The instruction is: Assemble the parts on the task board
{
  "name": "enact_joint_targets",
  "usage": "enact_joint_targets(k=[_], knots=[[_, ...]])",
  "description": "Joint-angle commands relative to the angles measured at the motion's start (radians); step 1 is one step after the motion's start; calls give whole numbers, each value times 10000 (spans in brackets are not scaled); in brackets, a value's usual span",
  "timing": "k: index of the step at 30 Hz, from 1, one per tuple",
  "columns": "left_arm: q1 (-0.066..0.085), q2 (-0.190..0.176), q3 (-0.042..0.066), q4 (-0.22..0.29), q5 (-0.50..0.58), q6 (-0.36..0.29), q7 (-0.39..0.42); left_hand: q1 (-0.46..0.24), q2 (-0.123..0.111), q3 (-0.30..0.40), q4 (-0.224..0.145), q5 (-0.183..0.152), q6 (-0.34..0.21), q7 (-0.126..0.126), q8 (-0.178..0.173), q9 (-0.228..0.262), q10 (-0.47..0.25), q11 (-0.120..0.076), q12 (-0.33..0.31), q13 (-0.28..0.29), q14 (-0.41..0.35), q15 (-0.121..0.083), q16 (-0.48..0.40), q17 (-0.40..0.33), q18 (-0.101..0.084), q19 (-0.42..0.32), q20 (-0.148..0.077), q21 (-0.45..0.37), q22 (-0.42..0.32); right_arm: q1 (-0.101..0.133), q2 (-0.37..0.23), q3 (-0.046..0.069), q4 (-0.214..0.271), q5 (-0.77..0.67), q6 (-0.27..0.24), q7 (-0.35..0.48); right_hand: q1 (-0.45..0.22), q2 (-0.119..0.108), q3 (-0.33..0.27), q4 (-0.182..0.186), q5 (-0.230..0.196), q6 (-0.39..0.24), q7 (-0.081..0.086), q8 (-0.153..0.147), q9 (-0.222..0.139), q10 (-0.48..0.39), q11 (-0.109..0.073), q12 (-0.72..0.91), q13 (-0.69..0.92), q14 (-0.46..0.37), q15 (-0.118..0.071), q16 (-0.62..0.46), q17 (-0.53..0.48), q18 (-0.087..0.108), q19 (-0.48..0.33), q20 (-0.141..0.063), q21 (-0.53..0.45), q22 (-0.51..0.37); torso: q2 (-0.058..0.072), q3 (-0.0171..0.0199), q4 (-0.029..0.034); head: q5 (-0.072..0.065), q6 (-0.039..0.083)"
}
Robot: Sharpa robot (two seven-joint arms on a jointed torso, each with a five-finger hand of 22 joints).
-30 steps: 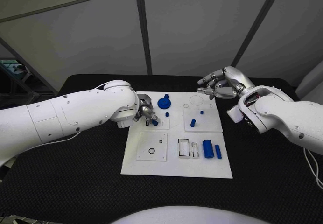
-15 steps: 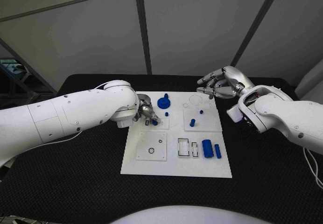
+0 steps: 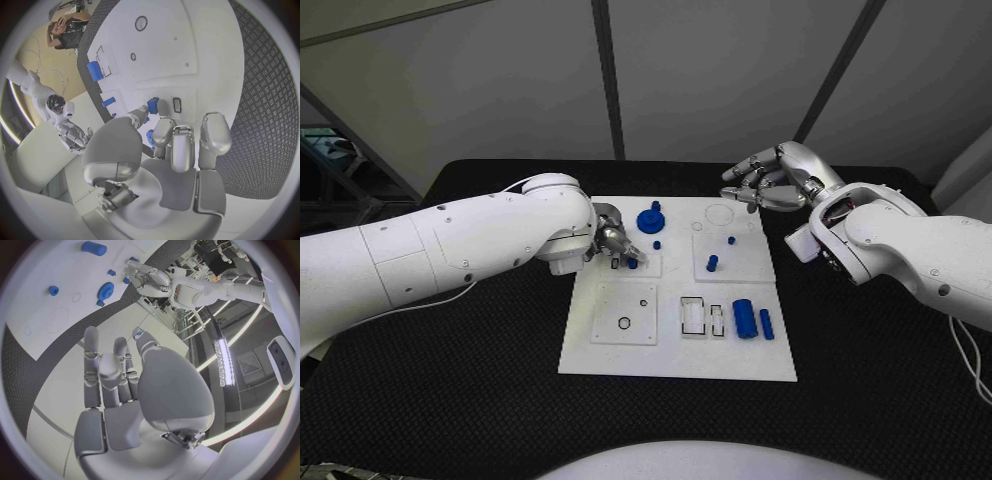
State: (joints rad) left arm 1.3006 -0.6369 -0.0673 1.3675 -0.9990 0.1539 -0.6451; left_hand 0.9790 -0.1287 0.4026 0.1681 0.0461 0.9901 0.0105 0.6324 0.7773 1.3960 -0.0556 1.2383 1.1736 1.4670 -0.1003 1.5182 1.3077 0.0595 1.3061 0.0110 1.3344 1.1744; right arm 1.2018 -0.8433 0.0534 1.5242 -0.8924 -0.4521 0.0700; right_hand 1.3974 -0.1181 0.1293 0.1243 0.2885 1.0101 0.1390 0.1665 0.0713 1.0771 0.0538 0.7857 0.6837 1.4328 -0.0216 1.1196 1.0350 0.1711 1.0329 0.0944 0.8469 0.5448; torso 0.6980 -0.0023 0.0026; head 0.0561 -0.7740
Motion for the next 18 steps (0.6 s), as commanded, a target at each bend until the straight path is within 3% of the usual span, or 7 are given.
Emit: enact_joint_targets(k=[1,7,14,16,18], knots=[[5,10,0,-13,-68,30,-117,-145,-2,-199,60,15,57,-19,65,18,61,-3,31,22,831,-50,56,1856,306,47,-6,52,17,13,-9,7,11,69,51,58,-12,-15,-6,56,30,-77,4,44,-14,-47,-11,-40,-14,-28,28,-39,-12,126,63,-24,-35,-9,-5,2,0,-9,0],[1,-25,0,11,-67,-35,-88,-265,-7,-714,272,15,49,-30,66,21,62,-11,35,25,831,-57,55,1855,306,52,-12,46,31,13,-18,7,2,73,61,55,-25,-20,-10,69,29,-86,6,42,-15,-53,-8,-45,-18,-37,31,-68,-36,125,63,-22,-45,-14,-4,-4,13,-10,13],[-3,-214,17,189,-62,-163,-12,-314,-167,-1486,507,19,-39,-12,50,28,21,3,-2,-21,828,-51,50,1847,326,-4,-12,-24,-44,13,-15,7,-32,91,69,61,-25,-20,-10,69,29,-86,6,42,-15,-53,-8,-45,-18,-37,31,-68,-36,125,63,-22,-45,-14,-4,-4,8,-6,19],[3,-282,58,253,-24,-188,18,-234,-174,-1642,525,19,-86,2,36,26,-9,14,-35,-59,828,-44,48,1845,340,-47,-8,-68,-103,13,-14,7,-43,93,68,64,-35,-24,-13,80,29,-93,7,40,-16,-56,-6,-48,-22,-47,33,-99,-63,124,63,-20,-55,-20,-4,-3,9,-5,25],[9,-338,212,306,9,-191,41,-83,-146,-1870,554,19,-168,32,7,19,-75,40,-108,-139,826,-25,45,1840,363,-127,6,-151,-210,13,-12,7,-54,94,68,64,-35,-24,-13,80,29,-93,7,40,-16,-56,-6,-48,-22,-47,33,-99,-63,124,63,-20,-55,-20,1,-2,8,-4,33]])
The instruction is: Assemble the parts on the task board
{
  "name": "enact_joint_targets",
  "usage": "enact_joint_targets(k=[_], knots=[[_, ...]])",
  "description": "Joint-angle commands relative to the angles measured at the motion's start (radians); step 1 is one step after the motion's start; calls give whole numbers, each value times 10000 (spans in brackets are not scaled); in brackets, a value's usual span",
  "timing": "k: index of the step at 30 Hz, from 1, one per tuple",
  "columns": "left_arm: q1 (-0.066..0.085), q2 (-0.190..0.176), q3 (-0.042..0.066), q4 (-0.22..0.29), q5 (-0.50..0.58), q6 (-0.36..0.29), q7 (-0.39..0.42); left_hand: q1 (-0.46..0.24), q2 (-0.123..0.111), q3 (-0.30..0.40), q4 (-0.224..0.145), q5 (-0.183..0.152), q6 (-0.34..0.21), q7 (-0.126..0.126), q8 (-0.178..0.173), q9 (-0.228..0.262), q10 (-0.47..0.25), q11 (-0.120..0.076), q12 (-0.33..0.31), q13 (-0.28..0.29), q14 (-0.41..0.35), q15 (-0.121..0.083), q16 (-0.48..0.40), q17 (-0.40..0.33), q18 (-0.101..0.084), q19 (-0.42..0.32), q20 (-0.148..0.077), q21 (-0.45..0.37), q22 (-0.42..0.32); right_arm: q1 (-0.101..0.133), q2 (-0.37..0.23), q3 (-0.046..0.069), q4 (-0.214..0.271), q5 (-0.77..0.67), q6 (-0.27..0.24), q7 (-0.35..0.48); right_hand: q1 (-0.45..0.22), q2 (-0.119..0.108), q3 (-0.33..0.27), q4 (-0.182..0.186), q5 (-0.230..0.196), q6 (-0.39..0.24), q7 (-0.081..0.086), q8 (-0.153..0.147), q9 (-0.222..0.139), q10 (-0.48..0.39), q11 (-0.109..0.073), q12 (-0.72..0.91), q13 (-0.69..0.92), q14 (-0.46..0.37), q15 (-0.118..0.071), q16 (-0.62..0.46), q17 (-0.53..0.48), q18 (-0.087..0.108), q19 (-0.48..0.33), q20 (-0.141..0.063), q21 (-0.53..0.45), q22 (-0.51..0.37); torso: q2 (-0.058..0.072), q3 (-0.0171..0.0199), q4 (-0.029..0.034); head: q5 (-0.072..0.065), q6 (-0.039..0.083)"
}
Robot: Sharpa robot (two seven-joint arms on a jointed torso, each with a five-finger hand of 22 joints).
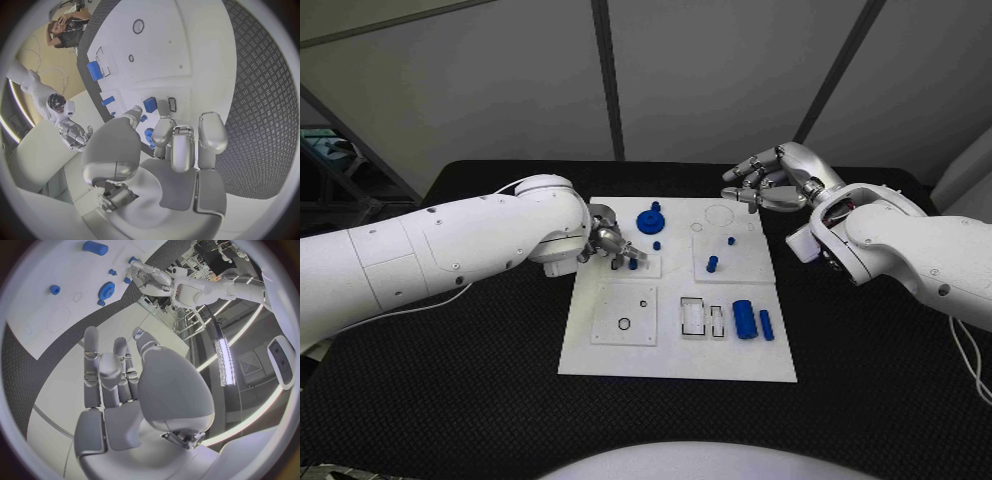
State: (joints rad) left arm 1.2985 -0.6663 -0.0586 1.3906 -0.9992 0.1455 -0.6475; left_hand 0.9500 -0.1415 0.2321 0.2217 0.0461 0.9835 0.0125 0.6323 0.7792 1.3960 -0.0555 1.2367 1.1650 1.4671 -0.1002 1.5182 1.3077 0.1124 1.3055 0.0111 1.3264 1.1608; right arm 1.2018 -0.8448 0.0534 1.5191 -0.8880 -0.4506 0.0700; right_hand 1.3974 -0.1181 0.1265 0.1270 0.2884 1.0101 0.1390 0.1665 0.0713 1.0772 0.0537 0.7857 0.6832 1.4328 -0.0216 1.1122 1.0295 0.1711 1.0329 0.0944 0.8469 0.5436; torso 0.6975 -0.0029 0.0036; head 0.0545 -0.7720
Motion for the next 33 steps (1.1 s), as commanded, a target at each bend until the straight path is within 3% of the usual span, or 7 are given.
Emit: enact_joint_targets(k=[1,10,14,17,22,29,33], knots=[[30,-49,137,80,13,-107,65,225,-14,-189,20,19,-109,15,5,0,-80,42,-98,-59,826,-23,44,1840,-163,-130,7,-80,-85,13,3,7,-4,51,53,64,-35,-24,15,53,30,-93,7,40,-16,-57,-5,-48,-17,-47,33,-25,-9,124,63,-20,-55,-8,6,4,-3,12,13],[172,-453,975,194,71,346,134,1000,222,-779,4,26,-444,189,-292,-216,-500,192,-625,-645,813,96,19,1800,-9,-638,107,-611,-791,13,-6,7,-42,60,48,67,-40,-27,13,59,30,-98,8,39,-17,-59,-4,-50,-19,-52,34,-41,-22,124,62,-19,-61,-11,2,9,-1,33,82],[381,-601,1240,-57,177,677,202,1328,360,-956,-18,23,-769,378,-647,-499,-936,349,-1210,-1271,781,227,-40,1708,103,-1032,205,-1056,-1362,14,-13,7,-62,62,43,62,-40,-27,13,59,30,-98,8,39,-17,-59,-4,-50,-19,-52,34,-41,-22,124,62,-19,-61,-11,-2,14,1,75,121],[532,-579,1319,-396,209,828,252,1458,435,-1094,10,33,-852,470,-829,-698,-1174,453,-1524,-1610,751,304,-90,1630,163,-1240,291,-1332,-1686,14,-11,7,-73,62,44,58,-46,-29,12,66,30,-104,9,37,-17,-61,-3,-51,-21,-51,35,-38,-11,124,63,-18,-68,-15,2,15,2,91,131],[687,-301,1348,-1256,239,1176,288,1520,525,-1243,88,25,-874,535,-974,-895,-1270,500,-1653,-1765,735,365,-112,1596,200,-1320,352,-1493,-1844,14,19,7,-85,63,51,48,-46,-29,12,66,30,-104,9,37,-17,-61,-3,-51,-21,-51,35,-38,-11,124,63,-18,-68,-15,26,7,-18,125,172],[697,218,1042,-2254,168,1471,413,1514,622,-1350,190,25,-855,560,-1046,-1022,-1314,526,-1707,-1840,724,391,-128,1570,220,-1353,387,-1584,-1928,14,45,7,-92,63,69,37,-46,-25,15,71,33,-105,9,38,-17,-60,-3,-51,-23,-45,35,-23,11,124,64,-18,-72,-18,27,-6,-17,131,158],[584,548,909,-2777,59,1623,529,1529,670,-1387,223,26,-843,567,-1071,-1074,-1316,534,-1700,-1839,723,400,-128,1569,218,-1337,399,-1592,-1918,14,67,7,-93,63,78,39,-46,-25,15,71,33,-105,9,38,-17,-60,-3,-51,-23,-45,35,-23,11,124,64,-18,-72,-18,25,-2,-22,129,146]])
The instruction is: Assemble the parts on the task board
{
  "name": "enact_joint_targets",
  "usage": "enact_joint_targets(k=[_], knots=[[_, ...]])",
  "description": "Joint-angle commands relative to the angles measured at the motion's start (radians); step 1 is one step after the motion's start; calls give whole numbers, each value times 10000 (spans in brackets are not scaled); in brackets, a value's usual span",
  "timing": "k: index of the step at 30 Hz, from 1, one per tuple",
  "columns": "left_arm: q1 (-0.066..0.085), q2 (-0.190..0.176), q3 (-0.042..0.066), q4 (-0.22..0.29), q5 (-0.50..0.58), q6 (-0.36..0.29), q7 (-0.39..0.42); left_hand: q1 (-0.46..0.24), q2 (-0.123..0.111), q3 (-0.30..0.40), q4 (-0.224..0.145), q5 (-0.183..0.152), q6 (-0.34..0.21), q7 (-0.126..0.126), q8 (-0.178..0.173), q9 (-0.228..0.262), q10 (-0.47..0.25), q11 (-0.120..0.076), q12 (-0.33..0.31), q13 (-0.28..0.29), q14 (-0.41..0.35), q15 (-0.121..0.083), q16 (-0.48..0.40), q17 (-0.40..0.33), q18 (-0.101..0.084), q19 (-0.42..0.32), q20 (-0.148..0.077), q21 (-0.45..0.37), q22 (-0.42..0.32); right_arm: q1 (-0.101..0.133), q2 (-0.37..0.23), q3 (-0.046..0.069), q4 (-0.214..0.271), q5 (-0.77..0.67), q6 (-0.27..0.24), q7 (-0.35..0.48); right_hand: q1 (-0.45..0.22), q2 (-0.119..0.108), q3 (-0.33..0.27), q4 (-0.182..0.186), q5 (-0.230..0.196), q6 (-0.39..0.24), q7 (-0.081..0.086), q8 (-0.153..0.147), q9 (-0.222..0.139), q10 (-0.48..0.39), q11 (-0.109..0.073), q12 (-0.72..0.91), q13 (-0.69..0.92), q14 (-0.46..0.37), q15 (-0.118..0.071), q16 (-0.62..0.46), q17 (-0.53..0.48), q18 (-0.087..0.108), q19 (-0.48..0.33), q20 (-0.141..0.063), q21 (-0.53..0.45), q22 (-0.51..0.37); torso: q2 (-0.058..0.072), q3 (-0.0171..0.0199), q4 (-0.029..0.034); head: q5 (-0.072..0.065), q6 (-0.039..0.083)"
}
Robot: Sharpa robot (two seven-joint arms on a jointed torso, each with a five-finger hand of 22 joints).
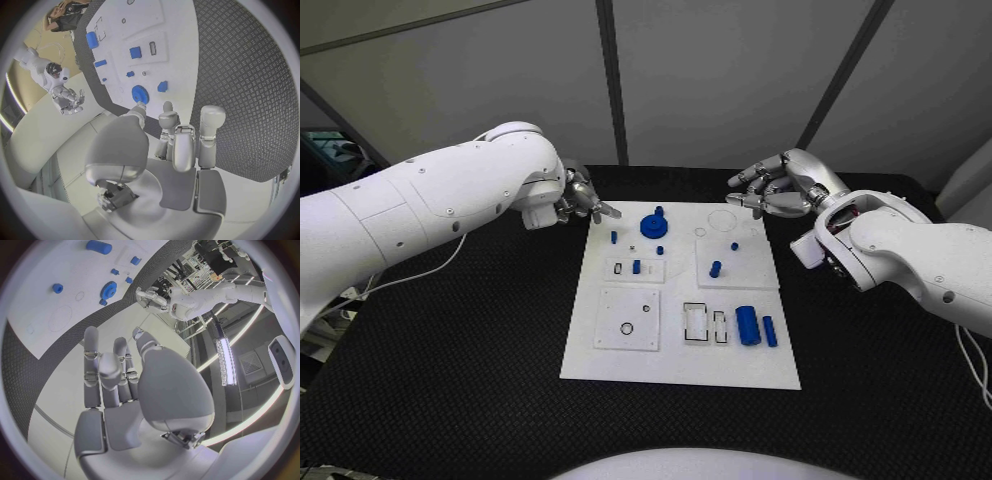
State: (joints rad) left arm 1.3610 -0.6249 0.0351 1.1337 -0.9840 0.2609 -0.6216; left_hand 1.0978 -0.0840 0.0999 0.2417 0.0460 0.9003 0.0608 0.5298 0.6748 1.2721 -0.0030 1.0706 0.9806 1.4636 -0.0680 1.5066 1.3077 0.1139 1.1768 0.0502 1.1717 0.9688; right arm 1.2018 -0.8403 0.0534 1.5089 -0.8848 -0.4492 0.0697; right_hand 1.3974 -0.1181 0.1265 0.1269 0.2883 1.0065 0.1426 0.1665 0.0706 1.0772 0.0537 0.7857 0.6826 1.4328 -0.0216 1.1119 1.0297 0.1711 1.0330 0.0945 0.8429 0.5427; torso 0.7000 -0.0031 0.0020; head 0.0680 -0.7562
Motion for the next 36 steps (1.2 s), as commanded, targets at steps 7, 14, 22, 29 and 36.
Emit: enact_joint_targets(k=[7,14,22,29,36], knots=[[-201,521,-92,-641,-172,580,420,55,110,-79,36,26,-6,87,-55,-48,-75,12,-33,9,755,80,-16,1564,201,-40,12,-43,11,13,51,7,9,30,71,41,-45,-11,24,81,48,-72,-28,39,-9,-56,-4,-51,-19,-44,34,-28,8,125,67,-17,-40,-14,-18,6,1,-12,-25],[-263,689,-112,-793,-215,579,474,52,185,-141,99,26,28,90,-79,-117,-50,17,14,45,759,88,-6,1579,191,8,25,-27,59,13,60,6,6,30,71,36,-45,-11,24,81,48,-72,-28,39,-9,-56,-4,-51,-19,-44,34,-28,8,125,67,-17,-40,-14,-25,12,4,-16,-30],[-277,770,-116,-867,-224,721,449,109,243,-168,105,27,90,78,-74,-162,-13,9,68,89,761,86,0,1587,185,49,31,-8,100,13,66,6,1,30,72,33,-43,-3,31,87,59,-74,-28,40,-9,-54,-5,-52,-21,-43,34,-35,6,126,70,-17,-46,-18,-21,11,9,-36,-37],[-279,831,-117,-1005,-227,839,403,167,304,-182,104,27,134,69,-72,-200,10,2,102,113,761,81,-1,1585,181,78,32,4,129,13,73,6,-1,30,75,33,-43,-3,31,87,59,-74,-28,40,-9,-54,-5,-52,-21,-43,34,-35,6,126,70,-17,-46,-18,-18,6,10,-43,-42],[-280,984,-142,-1211,-228,889,411,253,363,-192,81,28,166,62,-74,-243,22,-5,124,124,759,76,-3,1581,177,105,31,14,154,13,85,6,0,30,83,35,-43,-3,31,87,59,-74,-28,40,-9,-54,-5,-52,-21,-43,34,-35,6,126,70,-17,-46,-18,-12,10,2,-38,-68]])
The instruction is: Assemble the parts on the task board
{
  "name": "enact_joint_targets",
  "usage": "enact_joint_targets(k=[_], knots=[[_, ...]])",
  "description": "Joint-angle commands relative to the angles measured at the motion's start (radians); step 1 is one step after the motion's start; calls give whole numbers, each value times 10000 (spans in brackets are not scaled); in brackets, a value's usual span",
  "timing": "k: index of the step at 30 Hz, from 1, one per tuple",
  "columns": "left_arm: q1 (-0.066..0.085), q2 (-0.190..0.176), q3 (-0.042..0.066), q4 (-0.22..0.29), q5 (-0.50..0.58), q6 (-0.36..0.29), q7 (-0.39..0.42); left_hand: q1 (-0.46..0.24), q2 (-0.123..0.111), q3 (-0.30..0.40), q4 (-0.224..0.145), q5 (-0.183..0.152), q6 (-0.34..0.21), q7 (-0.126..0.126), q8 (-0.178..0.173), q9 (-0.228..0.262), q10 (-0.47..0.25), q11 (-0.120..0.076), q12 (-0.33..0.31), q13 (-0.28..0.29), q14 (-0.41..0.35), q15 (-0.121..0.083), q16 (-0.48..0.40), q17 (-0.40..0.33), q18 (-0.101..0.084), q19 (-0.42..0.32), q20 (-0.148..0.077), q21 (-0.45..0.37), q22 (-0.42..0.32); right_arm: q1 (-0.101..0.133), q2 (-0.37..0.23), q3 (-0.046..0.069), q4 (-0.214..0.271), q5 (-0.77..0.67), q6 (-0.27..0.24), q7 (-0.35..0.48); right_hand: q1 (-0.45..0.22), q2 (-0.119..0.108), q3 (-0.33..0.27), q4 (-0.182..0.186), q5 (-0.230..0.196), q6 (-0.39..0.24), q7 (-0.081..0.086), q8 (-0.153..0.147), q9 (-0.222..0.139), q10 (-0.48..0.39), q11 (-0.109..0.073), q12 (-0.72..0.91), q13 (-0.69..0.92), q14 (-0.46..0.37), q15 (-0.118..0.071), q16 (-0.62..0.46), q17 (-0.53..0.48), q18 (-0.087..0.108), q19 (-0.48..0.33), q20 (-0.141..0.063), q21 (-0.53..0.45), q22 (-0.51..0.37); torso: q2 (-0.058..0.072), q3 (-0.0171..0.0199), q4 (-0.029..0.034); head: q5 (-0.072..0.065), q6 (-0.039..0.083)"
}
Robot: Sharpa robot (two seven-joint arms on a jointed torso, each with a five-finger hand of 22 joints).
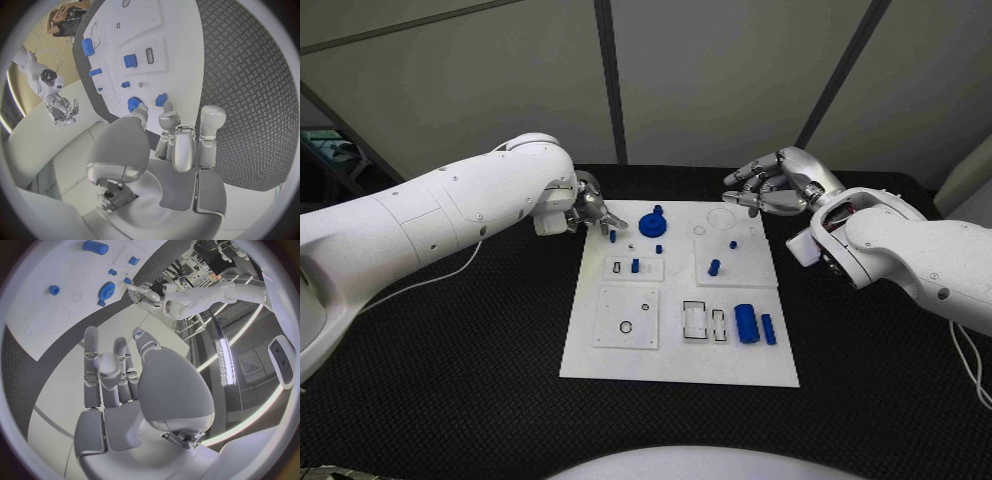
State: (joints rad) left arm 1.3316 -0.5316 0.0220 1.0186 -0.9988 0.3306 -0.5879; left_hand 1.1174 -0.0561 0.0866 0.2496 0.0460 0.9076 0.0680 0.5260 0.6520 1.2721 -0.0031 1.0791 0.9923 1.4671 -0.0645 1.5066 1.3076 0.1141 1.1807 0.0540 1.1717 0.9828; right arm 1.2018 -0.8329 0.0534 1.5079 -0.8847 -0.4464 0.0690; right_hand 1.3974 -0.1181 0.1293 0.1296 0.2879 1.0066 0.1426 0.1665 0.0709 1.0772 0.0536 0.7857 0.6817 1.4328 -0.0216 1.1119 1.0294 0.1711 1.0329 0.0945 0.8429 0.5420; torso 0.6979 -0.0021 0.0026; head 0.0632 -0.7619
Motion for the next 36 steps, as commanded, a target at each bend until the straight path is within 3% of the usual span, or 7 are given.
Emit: enact_joint_targets(k=[1,36], knots=[[14,74,-21,-91,-79,199,74,61,89,-59,1,28,95,-10,-36,-18,22,-5,40,8,724,41,-3,1580,176,67,-7,12,13,13,12,7,12,29,55,42,-43,-3,3,59,63,-74,-28,40,-11,-54,-5,-52,-13,-43,34,-35,9,125,70,-17,-46,-10,9,0,-4,9,-12],[-28,263,-58,-347,-134,472,44,846,630,107,-396,29,210,-43,-46,-295,-7,-37,58,-48,712,18,-16,1555,149,187,-24,61,170,13,29,7,2,20,91,25,5,12,43,59,106,-83,-30,45,-10,-50,-12,-55,-24,-27,28,-41,32,129,91,-18,-73,-26,-1,1,8,-52,-79]])
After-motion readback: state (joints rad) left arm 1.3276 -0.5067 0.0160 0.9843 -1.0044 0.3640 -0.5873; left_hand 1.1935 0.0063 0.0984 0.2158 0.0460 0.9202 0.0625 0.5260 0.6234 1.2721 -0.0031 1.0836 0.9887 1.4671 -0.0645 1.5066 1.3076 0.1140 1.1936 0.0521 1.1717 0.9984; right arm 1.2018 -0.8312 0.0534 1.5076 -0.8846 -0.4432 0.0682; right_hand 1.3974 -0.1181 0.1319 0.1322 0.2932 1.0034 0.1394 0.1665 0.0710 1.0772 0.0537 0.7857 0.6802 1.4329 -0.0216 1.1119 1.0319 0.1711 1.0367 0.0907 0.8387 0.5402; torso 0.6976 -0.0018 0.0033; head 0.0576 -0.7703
